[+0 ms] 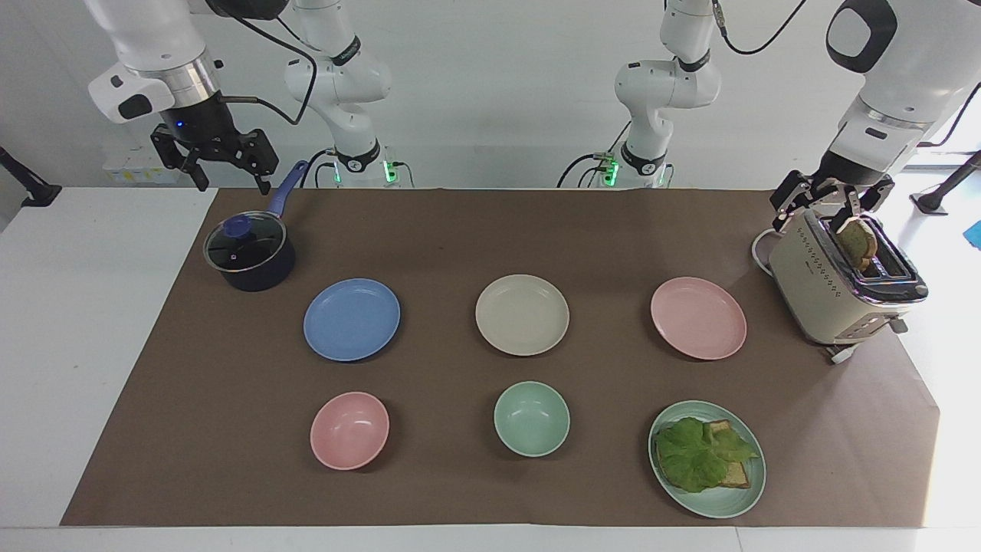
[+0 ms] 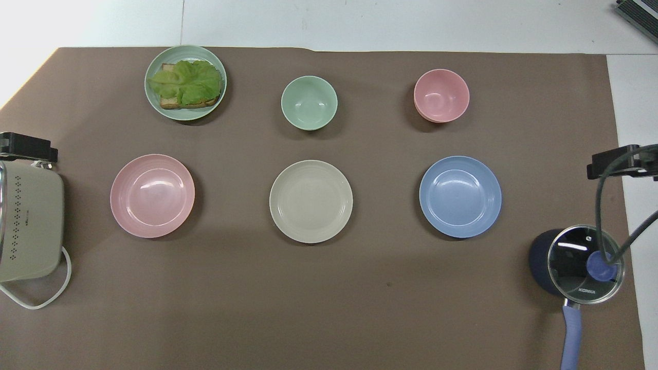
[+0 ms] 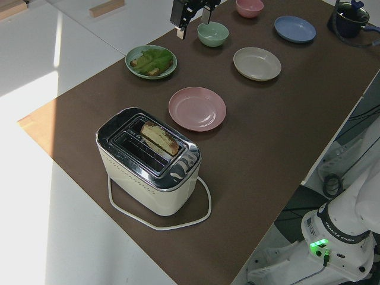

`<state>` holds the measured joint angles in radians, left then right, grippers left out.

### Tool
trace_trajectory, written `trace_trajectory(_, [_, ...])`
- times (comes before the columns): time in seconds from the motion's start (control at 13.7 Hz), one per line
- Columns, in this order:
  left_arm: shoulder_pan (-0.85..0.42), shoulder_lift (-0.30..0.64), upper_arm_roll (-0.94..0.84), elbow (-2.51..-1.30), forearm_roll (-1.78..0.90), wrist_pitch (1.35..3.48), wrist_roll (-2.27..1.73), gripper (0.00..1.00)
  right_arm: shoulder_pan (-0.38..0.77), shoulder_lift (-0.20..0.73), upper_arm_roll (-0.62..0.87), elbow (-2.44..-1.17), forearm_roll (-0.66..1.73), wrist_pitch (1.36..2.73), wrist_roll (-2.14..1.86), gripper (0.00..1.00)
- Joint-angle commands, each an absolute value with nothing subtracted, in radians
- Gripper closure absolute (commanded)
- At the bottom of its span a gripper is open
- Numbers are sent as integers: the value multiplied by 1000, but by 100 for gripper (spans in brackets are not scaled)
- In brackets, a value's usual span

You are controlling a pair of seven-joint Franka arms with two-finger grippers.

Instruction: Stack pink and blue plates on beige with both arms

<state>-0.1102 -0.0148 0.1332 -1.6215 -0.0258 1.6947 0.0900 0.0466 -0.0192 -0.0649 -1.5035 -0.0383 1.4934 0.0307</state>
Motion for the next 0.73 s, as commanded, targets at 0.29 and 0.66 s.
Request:
trace_trajectory(0.29, [-109,-20,133,-1614,-15,1677,86,0,43,-38,-66,-1513,21,1491,46,0])
trace_trajectory(0.66, [-109,-20,133,-1614,-15,1677,86,0,43,-38,-69,-1513,21,1489,43,0])
